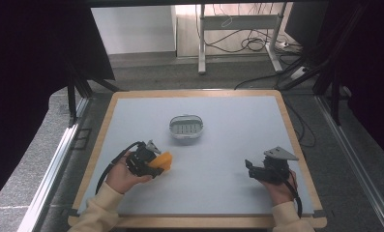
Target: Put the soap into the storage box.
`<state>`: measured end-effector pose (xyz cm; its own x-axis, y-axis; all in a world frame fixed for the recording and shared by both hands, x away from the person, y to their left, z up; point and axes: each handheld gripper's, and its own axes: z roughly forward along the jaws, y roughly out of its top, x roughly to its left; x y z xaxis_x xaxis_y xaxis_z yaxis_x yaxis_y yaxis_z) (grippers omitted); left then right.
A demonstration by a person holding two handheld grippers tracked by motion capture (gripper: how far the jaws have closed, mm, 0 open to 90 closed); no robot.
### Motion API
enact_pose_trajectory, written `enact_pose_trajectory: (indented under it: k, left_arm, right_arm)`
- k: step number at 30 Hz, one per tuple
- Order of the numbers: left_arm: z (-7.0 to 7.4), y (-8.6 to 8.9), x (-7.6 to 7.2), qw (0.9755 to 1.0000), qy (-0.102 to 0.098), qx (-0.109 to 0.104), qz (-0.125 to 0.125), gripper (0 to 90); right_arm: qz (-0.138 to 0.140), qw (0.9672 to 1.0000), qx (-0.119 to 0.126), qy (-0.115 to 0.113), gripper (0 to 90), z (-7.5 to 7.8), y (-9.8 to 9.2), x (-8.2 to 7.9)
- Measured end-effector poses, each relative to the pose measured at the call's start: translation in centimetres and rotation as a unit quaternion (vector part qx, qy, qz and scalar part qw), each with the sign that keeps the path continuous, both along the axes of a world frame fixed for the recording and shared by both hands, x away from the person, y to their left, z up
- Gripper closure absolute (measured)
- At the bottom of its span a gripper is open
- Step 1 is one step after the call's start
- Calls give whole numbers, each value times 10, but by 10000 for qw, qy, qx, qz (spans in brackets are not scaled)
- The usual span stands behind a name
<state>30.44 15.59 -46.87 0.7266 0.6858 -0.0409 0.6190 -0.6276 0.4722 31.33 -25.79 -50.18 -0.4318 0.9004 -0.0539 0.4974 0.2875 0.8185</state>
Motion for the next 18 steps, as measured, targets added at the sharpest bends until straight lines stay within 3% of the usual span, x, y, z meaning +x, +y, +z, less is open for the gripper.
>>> enact_pose_trajectory:
  k: [18]
  left_arm:
    - [3, 10, 1, 9999, -42, -106, 31, 614]
  right_arm:
    - [7, 10000, 7, 15, 141, 0, 0, 0]
